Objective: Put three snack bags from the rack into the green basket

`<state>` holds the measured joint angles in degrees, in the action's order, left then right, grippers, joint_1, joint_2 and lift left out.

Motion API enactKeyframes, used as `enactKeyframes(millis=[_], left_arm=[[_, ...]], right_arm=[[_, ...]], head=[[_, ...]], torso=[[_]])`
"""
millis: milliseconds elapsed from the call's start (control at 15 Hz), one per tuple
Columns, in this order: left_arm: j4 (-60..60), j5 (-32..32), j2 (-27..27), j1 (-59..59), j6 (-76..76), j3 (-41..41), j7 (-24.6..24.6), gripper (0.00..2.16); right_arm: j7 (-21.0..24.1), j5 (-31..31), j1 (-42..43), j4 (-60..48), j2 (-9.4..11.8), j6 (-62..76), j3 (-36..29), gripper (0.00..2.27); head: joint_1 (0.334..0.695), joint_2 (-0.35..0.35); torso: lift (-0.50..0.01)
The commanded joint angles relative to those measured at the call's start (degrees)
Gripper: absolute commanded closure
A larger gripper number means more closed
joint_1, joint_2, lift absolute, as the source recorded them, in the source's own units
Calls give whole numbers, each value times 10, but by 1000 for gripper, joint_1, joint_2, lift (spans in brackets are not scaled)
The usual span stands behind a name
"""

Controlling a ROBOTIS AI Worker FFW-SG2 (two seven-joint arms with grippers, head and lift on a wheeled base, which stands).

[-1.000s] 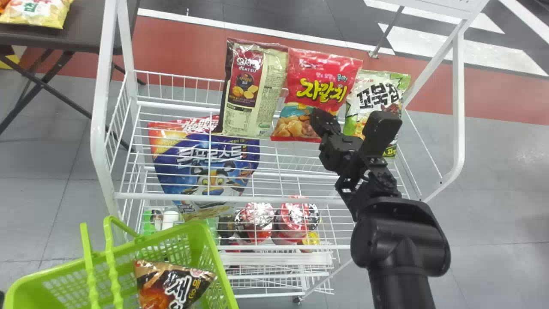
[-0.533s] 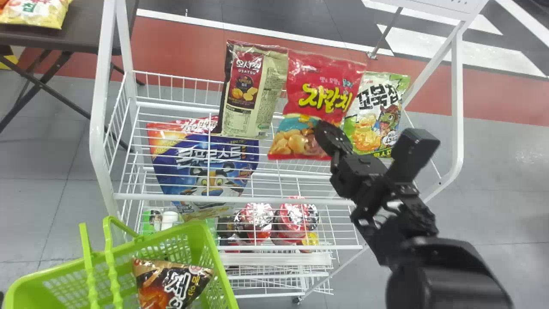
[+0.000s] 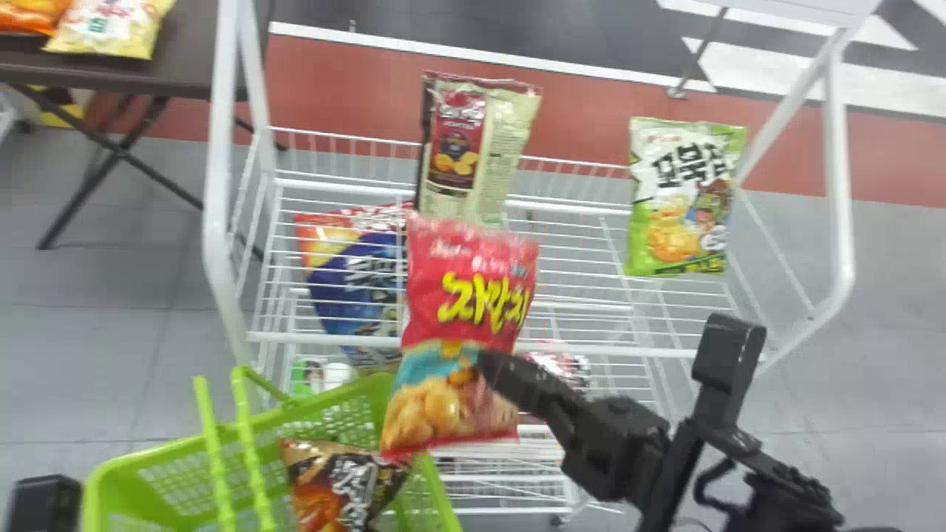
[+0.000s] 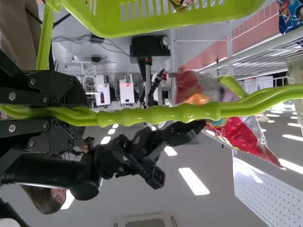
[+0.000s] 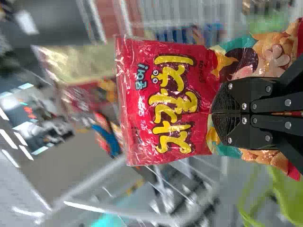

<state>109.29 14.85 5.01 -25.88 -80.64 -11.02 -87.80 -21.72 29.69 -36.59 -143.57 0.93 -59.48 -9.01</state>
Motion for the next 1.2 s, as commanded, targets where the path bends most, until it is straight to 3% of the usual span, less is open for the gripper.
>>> enactKeyframes(millis=[0, 133, 200, 333, 400, 467, 533, 600, 733, 867, 933, 1000, 1133], left_arm=[[0, 0, 0, 1, 0, 0, 1, 2148], [0, 0, 1, 2, -2, 0, 1, 2148], [2, 1, 1, 3, -2, 2, 1, 2148], [2, 2, 1, 6, -2, 4, 1, 2148], [3, 2, 1, 7, -4, 6, 1, 2148], [3, 2, 1, 7, -4, 6, 2, 2148], [4, 3, 1, 7, -4, 6, 1, 2148], [4, 3, 1, 7, -4, 6, 1, 2152], [4, 4, 1, 5, -2, 2, 0, 2148], [4, 4, 1, 3, -2, 0, -1, 2148], [3, 4, 1, 3, -2, 1, -1, 2148], [3, 4, 1, 3, -2, 1, -1, 2148], [3, 4, 1, 3, -2, 1, -1, 2148]], right_arm=[[-6, 32, -1, -11, 0, -85, 17, 2253], [-6, 38, 2, -10, -1, -115, 32, 2250], [-6, 19, 5, 3, 2, -117, 51, 2250], [-6, -19, 14, 42, 10, -113, 95, 2246], [-6, -36, 24, 67, 17, -101, 120, 2094], [-7, -52, 35, 85, 24, -99, 138, 1767], [-10, -67, 41, 95, 35, -97, 156, 809], [-16, -70, 41, 93, 38, -92, 161, -2], [-31, -62, 36, 67, 38, -85, 141, -2], [-32, -24, 34, 34, 34, -85, 73, 36], [-32, 9, 35, 29, 32, -87, 31, 36], [-32, 41, 42, 25, 28, -87, -18, 36], [-32, 80, 63, 29, 17, -87, -107, 36]], head=[[695, -78], [695, -9], [695, 52], [695, 90], [695, 109], [695, 126], [695, 147], [695, 185], [695, 210], [695, 208], [695, 185], [695, 104], [695, 6]], torso=[[0], [0], [0], [0], [0], [0], [0], [0], [0], [0], [0], [0], [0]])
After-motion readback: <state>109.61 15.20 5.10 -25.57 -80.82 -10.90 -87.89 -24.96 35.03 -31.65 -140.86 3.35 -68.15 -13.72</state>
